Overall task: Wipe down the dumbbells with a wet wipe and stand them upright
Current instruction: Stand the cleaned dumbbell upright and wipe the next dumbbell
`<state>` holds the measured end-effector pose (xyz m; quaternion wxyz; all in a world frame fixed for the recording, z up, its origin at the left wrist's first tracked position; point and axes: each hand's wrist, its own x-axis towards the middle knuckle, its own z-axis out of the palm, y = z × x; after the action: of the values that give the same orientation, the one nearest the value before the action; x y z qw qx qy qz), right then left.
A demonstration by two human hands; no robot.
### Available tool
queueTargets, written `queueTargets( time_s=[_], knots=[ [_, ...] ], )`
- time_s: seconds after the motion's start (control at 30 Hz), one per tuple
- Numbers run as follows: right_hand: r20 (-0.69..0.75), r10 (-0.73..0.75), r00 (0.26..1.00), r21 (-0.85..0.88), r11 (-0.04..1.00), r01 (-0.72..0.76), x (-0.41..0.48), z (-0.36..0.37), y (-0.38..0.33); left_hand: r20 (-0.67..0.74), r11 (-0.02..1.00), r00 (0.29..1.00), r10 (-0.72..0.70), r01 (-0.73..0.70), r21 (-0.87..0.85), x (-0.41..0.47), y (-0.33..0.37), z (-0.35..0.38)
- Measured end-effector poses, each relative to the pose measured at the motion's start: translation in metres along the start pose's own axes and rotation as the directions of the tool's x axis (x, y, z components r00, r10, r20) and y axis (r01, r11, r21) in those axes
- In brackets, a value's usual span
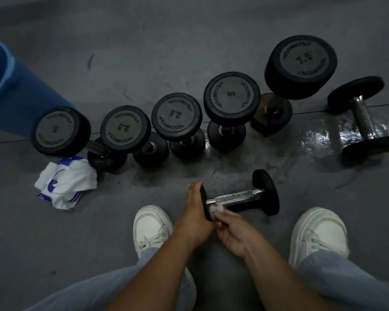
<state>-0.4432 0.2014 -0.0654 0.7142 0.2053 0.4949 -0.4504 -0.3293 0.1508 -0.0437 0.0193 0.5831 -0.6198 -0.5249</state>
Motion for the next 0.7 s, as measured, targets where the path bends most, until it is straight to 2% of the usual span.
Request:
queueTargets(
  time_s=[0.1, 0.13, 0.2, 0.3, 0.43, 0.57, 0.7],
  knots=[
    [-0.143, -0.155, 0.977, -0.309, 0.945, 0.104, 0.008, 0.007, 0.011, -0.001, 1.0, 1.0, -0.01, 0.01, 0.005, -0.002, 0.001, -0.001],
    [-0.176, -0.207, 0.962, -0.361, 0.923, 0.132, 0.01, 0.01, 0.012, -0.001, 1.0, 1.0, -0.012, 0.012, 0.003, -0.003, 0.002, -0.001],
    [-0.233, -0.274, 0.933, -0.355, 0.917, 0.18, 0.014, 0.024, 0.01, -0.006, 1.0, 1.0, -0.011, 0.011, 0.005, -0.003, 0.004, -0.001],
    [-0.333, -0.238, 0.913, -0.266, 0.952, 0.152, 0.015, 0.039, 0.005, -0.017, 1.0, 1.0, -0.014, 0.014, 0.008, -0.001, 0.004, 0.0],
    [-0.234, -0.319, 0.918, -0.265, 0.93, 0.255, 0.003, 0.029, 0.022, -0.022, 1.0, 1.0, -0.004, 0.004, 0.011, -0.004, 0.003, 0.001],
    [-0.309, -0.225, 0.924, -0.214, 0.963, 0.163, 0.017, 0.034, 0.01, 0.003, 1.0, 1.0, -0.012, 0.012, -0.018, -0.001, 0.003, -0.001],
    [-0.242, -0.315, 0.918, -0.221, 0.939, 0.264, 0.009, 0.025, 0.024, 0.034, 0.999, 0.999, -0.016, 0.017, -0.028, 0.0, 0.011, -0.008]
  ],
)
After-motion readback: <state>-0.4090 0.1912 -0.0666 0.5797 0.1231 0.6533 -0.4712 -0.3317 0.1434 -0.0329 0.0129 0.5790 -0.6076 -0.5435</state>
